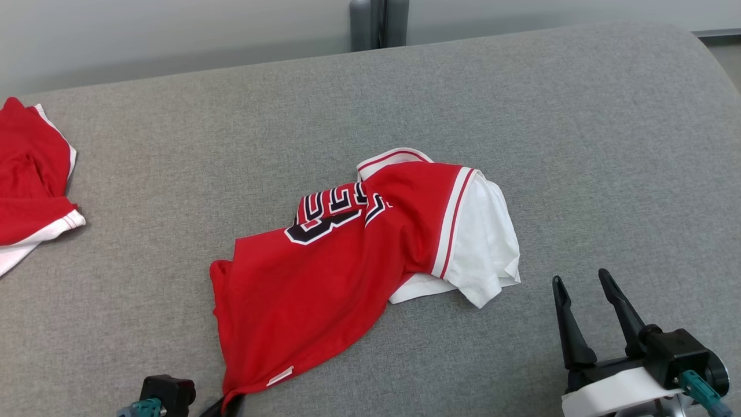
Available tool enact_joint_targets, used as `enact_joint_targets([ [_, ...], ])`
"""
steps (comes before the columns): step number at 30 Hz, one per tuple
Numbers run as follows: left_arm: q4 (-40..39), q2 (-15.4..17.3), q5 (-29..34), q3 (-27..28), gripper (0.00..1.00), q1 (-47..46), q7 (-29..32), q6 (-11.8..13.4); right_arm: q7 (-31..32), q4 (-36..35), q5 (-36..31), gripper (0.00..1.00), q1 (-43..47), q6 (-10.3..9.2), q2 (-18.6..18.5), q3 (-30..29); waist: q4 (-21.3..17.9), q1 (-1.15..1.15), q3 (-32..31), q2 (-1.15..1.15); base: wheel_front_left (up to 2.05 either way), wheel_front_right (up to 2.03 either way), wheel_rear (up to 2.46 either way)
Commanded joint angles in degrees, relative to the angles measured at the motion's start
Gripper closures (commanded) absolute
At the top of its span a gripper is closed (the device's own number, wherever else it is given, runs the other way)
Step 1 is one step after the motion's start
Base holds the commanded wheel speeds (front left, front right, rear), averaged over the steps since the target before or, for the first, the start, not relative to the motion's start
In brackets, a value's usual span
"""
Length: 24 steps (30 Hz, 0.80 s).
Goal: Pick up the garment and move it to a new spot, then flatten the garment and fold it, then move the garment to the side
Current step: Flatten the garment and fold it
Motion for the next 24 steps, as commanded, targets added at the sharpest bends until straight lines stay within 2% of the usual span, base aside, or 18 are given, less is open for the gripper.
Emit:
enact_joint_targets([
  [1,2.2,-0.9,-0.6,0.1,0.50,-0.3,-0.6,-0.3,-0.1,0.2,-0.3,0.00,0.0,0.01,-0.3,0.0,0.0,0.00,-0.3,0.00,0.00,0.00,0.00],
  [2,2.8,-1.6,-1.1,0.2,0.00,0.1,-0.9,-0.8,-0.1,0.3,-0.3,0.00,0.0,0.01,-0.3,0.0,0.0,0.00,-0.5,0.00,0.00,0.00,0.00],
  [4,2.9,-1.9,-1.4,0.4,0.00,1.0,-2.1,-1.1,-0.1,0.2,-0.6,0.00,0.4,0.01,-0.3,-0.2,-0.3,0.00,-1.1,0.00,0.00,0.00,0.00],
  [9,-1.7,-0.7,-2.5,1.7,0.00,4.0,-4.3,0.1,-0.1,-1.2,-1.2,0.00,1.4,0.01,-0.3,-2.1,-0.7,0.00,-2.8,0.00,0.00,0.00,0.00],
  [13,-7.9,0.9,-2.9,6.3,0.00,8.2,-10.8,4.1,-0.1,-3.3,-2.5,0.00,2.7,0.01,-0.4,-4.4,-0.8,0.00,-5.0,0.00,0.00,0.00,0.00],
  [17,-11.1,0.7,-2.6,10.9,0.00,12.4,-16.3,6.4,-0.1,-5.9,-3.3,0.00,3.8,0.01,-0.7,-6.8,-0.7,0.00,-7.6,0.00,0.00,0.00,0.00],
  [20,-9.9,-0.4,1.6,14.3,0.00,14.8,-17.7,7.9,-0.1,-7.0,-3.7,0.00,4.5,0.01,-0.9,-8.0,-0.7,0.00,-10.0,0.00,0.00,0.00,0.00],
  [24,-9.4,-7.1,10.4,23.5,0.00,17.8,-17.9,7.6,0.0,-6.9,-3.4,0.00,5.2,0.01,-1.1,-9.1,-0.6,0.00,-12.5,0.00,0.00,0.00,0.00],
])
